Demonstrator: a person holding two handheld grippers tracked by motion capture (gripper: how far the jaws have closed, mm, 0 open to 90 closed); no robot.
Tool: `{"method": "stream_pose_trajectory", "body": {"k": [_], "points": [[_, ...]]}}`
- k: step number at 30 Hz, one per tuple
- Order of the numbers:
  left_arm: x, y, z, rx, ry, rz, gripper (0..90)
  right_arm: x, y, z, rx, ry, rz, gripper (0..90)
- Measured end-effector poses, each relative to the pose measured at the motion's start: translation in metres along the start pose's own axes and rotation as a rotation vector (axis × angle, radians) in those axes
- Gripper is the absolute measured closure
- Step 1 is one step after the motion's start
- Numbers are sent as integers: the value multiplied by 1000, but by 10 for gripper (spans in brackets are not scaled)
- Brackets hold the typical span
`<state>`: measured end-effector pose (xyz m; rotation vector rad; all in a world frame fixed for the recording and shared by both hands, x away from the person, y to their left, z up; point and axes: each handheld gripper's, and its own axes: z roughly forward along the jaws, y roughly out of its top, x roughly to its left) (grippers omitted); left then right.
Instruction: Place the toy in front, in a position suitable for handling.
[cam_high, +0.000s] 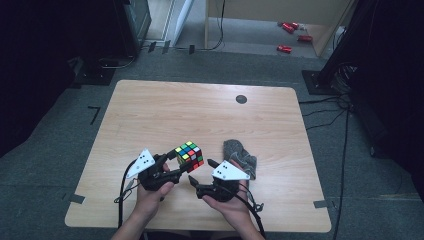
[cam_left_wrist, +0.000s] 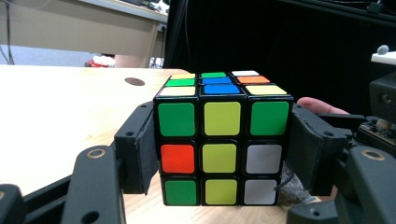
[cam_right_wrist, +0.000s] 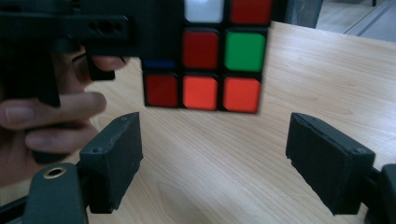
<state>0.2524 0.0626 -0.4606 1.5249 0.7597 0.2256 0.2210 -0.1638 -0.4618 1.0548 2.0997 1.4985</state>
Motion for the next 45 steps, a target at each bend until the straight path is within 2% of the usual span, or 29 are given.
{"method": "stream_pose_trajectory", "body": {"k": [3,7,9,12,14,17,20,23,26,27,29,31,33,36,41,45], "points": [[-8,-3,2,-19,5,-12,351,4,0,0,-6,0,9,198],[-16,-7,7,-12,-12,-27,351,9,0,0,-20,-37,-2,217],[-18,-9,9,-8,-21,-44,351,9,-1,-1,-31,-70,-6,249],[-18,-11,10,-7,-28,-68,351,7,-2,-3,-52,-91,1,325],[-16,-12,11,-1,-32,-74,350,7,-3,-3,-52,-91,-5,333],[-10,-12,11,10,-67,-94,347,6,-4,-3,-47,-94,-7,343],[-5,-9,8,-1,-101,-82,322,3,-3,-3,-38,-78,-5,346],[2,-2,0,-33,-102,-65,277,-5,-2,-6,-24,-94,2,346],[13,4,-7,-50,-98,-63,244,-18,-1,-10,-17,-106,38,346],[16,5,-8,-45,-100,-46,236,-22,0,-11,-13,-106,50,346],[19,5,-9,-7,-82,15,224,-30,3,-14,2,-98,68,346],[19,4,-9,24,-79,76,208,-34,7,-18,9,-102,66,346],[17,3,-7,57,-74,136,202,-36,11,-20,9,-90,67,346],[10,-1,-3,105,-40,244,198,-37,15,-23,7,-63,66,345],[2,-5,2,149,-4,361,209,-35,21,-25,21,-18,72,345],[-4,-6,3,151,11,435,216,-32,24,-25,55,30,81,345]]}}
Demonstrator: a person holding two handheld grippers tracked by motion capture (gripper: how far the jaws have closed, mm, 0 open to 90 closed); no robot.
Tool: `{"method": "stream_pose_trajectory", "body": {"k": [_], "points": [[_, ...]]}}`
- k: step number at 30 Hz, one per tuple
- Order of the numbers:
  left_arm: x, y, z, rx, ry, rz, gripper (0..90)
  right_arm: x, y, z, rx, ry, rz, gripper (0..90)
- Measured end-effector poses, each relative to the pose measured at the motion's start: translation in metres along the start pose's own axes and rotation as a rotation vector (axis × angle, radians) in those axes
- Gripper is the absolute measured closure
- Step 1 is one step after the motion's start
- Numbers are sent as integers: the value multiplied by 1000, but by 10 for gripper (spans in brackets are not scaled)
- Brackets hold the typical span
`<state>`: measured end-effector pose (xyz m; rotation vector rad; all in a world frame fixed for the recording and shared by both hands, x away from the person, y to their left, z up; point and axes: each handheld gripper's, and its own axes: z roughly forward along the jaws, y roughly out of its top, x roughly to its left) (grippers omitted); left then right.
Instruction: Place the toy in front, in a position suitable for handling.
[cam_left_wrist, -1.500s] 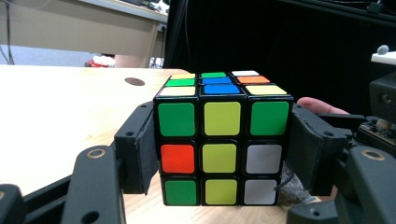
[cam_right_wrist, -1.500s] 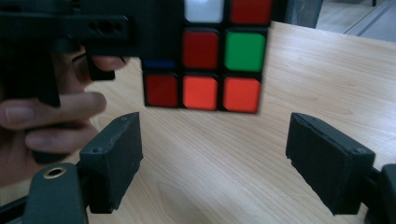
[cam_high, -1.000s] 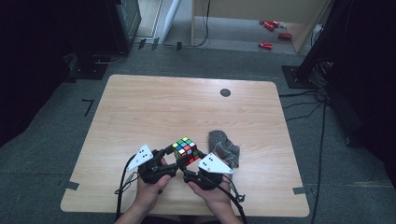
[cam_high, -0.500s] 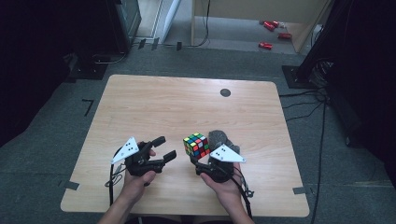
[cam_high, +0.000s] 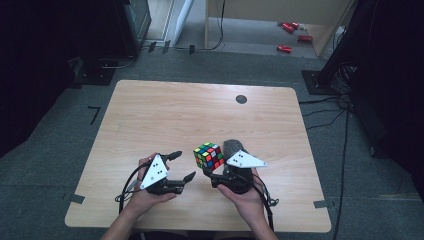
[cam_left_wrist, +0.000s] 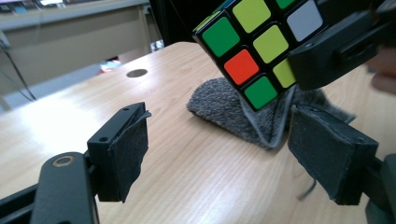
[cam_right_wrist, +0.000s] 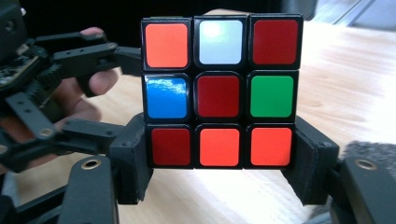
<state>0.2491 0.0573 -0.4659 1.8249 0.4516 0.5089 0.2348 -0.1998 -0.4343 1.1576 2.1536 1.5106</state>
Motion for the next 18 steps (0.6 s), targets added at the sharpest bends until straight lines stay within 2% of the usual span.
{"method": "stream_pose_trajectory", "body": {"k": [5,8,10,13,18], "points": [[-6,0,2,3,34,86,220,6,2,1,27,44,10,345],[-11,-2,3,-7,59,167,222,7,3,1,35,56,23,345],[-13,-4,5,-15,72,204,222,8,3,1,45,67,35,345],[-13,-6,6,-21,79,233,230,9,2,3,64,73,34,345],[-14,-9,9,-29,62,268,230,11,1,8,89,88,34,345]]}}
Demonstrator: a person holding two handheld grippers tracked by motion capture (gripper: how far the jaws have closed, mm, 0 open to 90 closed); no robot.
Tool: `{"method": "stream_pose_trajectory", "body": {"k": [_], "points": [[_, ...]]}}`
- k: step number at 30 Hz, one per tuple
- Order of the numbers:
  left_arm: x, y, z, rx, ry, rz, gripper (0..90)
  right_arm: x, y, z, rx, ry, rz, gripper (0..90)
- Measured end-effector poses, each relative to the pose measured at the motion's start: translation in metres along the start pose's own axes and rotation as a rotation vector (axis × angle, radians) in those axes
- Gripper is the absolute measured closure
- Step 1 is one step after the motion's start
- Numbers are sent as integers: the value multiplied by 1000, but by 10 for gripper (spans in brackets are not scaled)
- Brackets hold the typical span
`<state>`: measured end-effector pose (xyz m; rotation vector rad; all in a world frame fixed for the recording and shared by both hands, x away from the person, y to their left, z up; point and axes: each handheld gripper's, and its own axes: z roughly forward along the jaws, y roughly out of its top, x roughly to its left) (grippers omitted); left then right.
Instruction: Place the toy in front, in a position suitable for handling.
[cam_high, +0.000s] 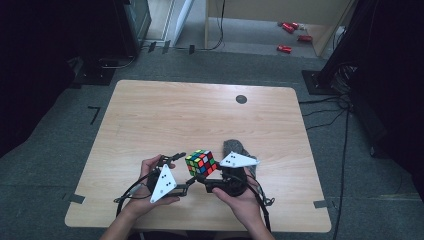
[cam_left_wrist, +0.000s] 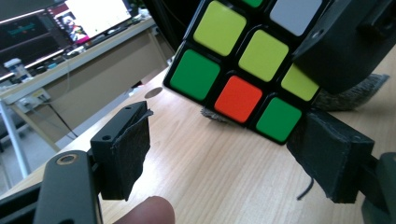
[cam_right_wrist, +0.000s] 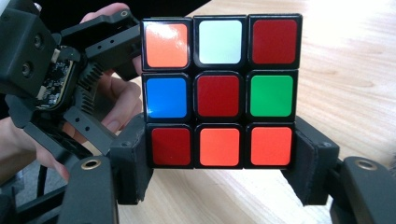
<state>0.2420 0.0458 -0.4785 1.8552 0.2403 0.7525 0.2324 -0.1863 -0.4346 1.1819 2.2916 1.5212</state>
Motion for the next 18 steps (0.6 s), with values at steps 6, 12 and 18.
{"method": "stream_pose_trajectory", "body": {"k": [6,12,18], "points": [[-3,-1,2,6,-7,15,211,3,-3,6,31,13,4,344],[-8,-2,6,8,-18,42,214,2,-4,10,68,42,26,344],[-11,-4,6,-6,-25,56,282,1,-5,12,79,74,51,343]]}}
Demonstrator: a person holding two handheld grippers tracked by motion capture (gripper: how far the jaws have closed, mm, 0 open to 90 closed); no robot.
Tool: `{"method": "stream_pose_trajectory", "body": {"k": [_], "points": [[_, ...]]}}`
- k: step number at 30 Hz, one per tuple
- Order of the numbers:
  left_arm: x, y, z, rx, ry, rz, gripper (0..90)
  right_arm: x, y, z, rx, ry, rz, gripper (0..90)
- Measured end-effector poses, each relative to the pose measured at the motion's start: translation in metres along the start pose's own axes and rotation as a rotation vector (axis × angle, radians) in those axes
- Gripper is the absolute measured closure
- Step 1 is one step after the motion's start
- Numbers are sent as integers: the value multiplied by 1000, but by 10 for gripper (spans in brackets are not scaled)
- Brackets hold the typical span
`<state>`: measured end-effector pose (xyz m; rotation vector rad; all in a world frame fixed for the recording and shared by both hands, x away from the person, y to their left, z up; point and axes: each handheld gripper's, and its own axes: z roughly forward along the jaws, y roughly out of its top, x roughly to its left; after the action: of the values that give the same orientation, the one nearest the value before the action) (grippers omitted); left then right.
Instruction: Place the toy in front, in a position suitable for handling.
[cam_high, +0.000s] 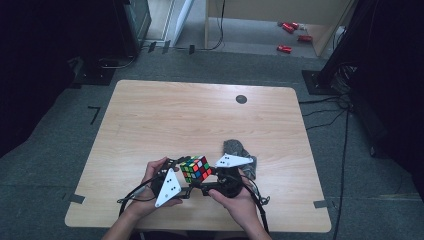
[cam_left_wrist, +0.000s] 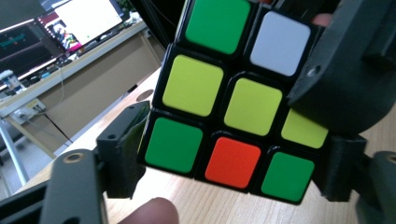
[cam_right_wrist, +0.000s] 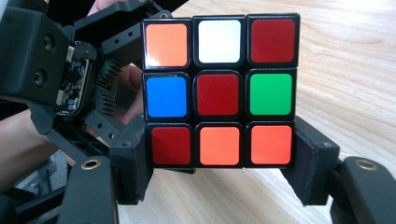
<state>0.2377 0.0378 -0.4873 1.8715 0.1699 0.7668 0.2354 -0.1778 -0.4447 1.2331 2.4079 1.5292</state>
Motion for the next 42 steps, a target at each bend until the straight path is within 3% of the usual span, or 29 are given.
{"method": "stream_pose_trajectory", "body": {"k": [8,12,15,19,22,28,32,35,39,42], "points": [[-2,-1,0,15,5,42,323,-4,0,-1,1,16,34,326],[0,-4,1,55,26,48,325,-9,3,-10,-61,36,75,276],[5,-6,1,66,33,-3,325,-14,5,-21,-119,-6,72,250],[14,-6,-2,74,7,-111,325,-24,6,-34,-183,-113,30,234],[21,-5,-5,69,-19,-183,325,-33,4,-38,-192,-206,-8,239],[35,-9,-9,47,-66,-323,326,-58,-4,-44,-211,-335,-16,271],[45,-13,-13,25,-82,-416,326,-78,-13,-44,-184,-379,3,290],[50,-15,-16,8,-91,-470,327,-89,-22,-35,-122,-381,14,305],[52,-16,-16,24,-81,-482,326,-97,-31,-23,-39,-446,26,345],[50,-16,-15,44,-78,-480,326,-103,-37,-18,17,-462,55,444]]}}
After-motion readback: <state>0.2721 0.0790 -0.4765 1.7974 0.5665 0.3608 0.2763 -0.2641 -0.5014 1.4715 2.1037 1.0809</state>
